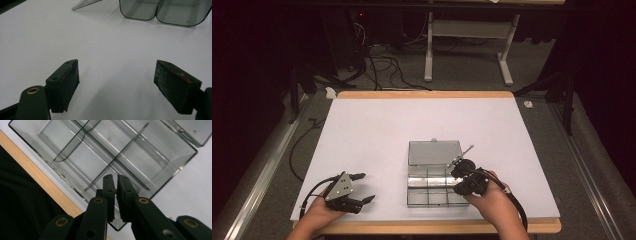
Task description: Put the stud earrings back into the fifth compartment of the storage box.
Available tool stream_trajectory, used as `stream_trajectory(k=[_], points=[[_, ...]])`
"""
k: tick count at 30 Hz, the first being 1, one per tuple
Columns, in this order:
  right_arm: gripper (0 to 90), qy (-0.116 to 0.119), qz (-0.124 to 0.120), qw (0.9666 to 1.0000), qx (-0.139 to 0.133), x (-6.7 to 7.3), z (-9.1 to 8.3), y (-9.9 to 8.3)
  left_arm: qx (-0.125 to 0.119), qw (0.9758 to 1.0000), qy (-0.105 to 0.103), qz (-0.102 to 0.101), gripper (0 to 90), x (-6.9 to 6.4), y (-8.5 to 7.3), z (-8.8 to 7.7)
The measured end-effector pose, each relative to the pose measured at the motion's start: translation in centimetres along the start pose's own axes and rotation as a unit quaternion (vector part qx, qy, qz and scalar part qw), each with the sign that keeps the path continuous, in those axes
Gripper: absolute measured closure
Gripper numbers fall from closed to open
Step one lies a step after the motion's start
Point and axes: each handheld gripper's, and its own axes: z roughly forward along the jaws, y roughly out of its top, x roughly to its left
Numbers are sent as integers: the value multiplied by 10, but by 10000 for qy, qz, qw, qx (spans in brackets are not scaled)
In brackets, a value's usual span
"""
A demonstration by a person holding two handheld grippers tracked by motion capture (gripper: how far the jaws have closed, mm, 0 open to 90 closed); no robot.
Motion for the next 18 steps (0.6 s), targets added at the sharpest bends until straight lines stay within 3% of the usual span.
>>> stream_trajectory(k=[14, 18], points=[[860, 140, -408, 9991, 7, 21, 17, 14, 2, 10000, 10, 22, 208, -1, 0, 0], [860, 174, -388, 9991, 40, 26, 22, 18, 7, 10000, -2, -7, 208, 0, 0, 0]])
